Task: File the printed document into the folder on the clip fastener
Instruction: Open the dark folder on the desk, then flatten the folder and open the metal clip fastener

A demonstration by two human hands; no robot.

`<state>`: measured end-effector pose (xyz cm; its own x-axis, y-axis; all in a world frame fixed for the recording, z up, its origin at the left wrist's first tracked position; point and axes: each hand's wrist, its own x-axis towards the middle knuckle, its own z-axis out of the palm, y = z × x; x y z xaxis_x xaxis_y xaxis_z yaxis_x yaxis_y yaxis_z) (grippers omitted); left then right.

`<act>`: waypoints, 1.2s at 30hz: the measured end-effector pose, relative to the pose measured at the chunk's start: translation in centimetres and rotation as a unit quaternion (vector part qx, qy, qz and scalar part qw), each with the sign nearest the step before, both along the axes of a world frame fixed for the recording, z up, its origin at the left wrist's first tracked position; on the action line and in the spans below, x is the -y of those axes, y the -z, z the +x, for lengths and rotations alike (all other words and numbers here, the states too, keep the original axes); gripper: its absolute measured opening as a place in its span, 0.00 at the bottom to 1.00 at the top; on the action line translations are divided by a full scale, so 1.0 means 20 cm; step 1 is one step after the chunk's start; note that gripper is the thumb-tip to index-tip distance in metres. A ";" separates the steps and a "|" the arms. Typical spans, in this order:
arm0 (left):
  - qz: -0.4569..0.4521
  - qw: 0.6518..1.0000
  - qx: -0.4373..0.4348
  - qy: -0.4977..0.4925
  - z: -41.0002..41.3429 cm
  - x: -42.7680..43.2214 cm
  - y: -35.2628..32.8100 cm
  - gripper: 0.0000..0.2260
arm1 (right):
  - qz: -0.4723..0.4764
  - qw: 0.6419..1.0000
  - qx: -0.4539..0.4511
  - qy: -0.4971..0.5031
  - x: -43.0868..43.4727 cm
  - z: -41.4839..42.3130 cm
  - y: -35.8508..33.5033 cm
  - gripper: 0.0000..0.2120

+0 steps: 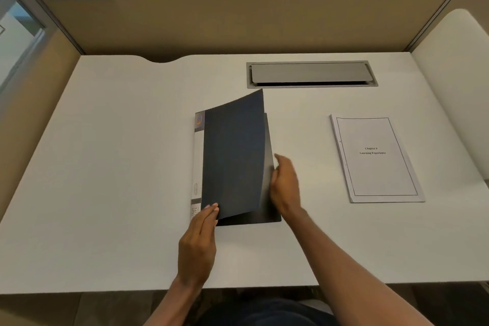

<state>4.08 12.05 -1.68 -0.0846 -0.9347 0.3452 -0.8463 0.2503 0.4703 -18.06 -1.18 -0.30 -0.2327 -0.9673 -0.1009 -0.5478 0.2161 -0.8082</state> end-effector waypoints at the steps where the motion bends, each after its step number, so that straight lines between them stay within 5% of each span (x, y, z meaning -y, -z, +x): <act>1: 0.006 1.000 -0.026 -0.015 0.00 -0.01 -0.02 0.24 | 0.020 0.998 -0.015 -0.051 -0.01 0.05 0.02 0.22; 6: 0.025 0.978 -0.178 -0.106 -0.01 -0.04 -0.07 0.19 | 0.089 0.937 -0.235 -0.242 -0.06 0.24 0.12 0.38; 9: 0.013 0.953 -0.240 -0.182 0.00 -0.05 -0.07 0.13 | 0.098 0.895 -0.332 -0.281 -0.08 0.26 0.14 0.38; 16: 0.008 0.848 -0.340 -0.406 0.05 0.02 -0.08 0.02 | 0.126 0.896 -0.332 -0.266 -0.06 0.17 0.11 0.38; 22: 0.097 0.709 -0.500 -0.488 0.17 0.10 0.01 0.04 | 0.140 0.899 -0.331 -0.252 -0.04 0.07 0.11 0.39; 25: 0.157 0.678 -0.504 -0.511 0.22 0.10 0.06 0.04 | 0.142 0.900 -0.328 -0.251 -0.04 0.03 0.11 0.39; 30: 0.196 0.725 -0.384 -0.538 0.22 0.13 0.03 0.21 | 0.142 0.899 -0.330 -0.250 -0.04 0.00 0.11 0.39; 34: 0.127 0.888 -0.198 -0.395 0.18 0.18 0.00 0.26 | 0.146 0.900 -0.325 -0.251 -0.04 0.01 0.10 0.39; 36: 0.128 0.937 -0.115 -0.305 0.15 0.23 -0.01 0.27 | 0.147 0.901 -0.321 -0.253 -0.03 0.01 0.08 0.39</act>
<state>7.05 7.36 -1.51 0.5407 -0.8399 0.0468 -0.6648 -0.3925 0.6356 -17.77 -0.56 -2.00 0.1287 -0.9191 -0.3724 -0.9705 -0.0396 -0.2376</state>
